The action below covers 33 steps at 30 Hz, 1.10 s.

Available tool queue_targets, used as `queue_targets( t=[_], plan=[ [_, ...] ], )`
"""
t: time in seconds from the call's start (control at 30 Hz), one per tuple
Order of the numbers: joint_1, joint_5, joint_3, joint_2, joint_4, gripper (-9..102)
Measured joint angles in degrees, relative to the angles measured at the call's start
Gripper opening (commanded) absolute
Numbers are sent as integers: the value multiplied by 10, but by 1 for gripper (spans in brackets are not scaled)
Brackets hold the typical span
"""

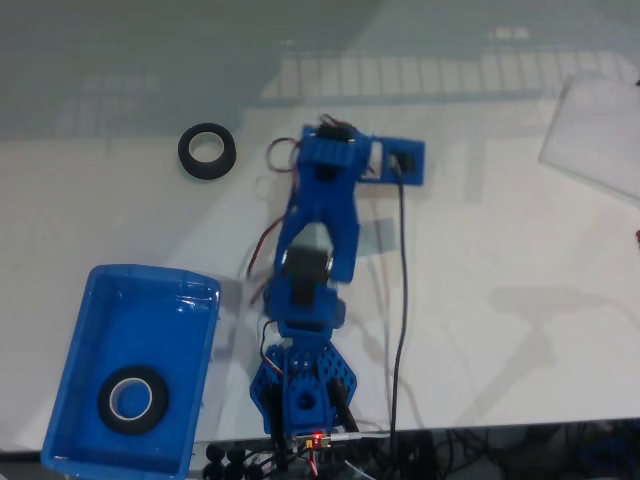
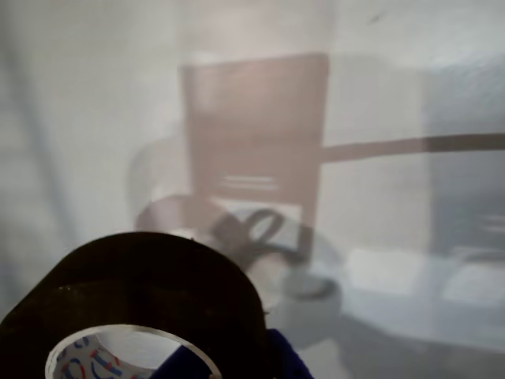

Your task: Grasp all tape and put them in the bin.

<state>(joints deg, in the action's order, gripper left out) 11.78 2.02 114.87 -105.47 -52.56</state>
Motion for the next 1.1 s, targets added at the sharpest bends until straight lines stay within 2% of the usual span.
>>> queue_targets(
  t=[0.17, 0.33, 0.53, 0.63, 0.8, 1.1],
  plan=[
    [-165, 16, 45, -196, -67, 0],
    [-418, 11, 91, -355, -158, 0],
    [-721, -34, 122, -422, -194, 0],
    [-821, -52, 134, -427, -195, 0],
    [-919, -74, 142, -424, -195, 0],
    [-941, -88, 161, -446, -195, 0]
  ],
)
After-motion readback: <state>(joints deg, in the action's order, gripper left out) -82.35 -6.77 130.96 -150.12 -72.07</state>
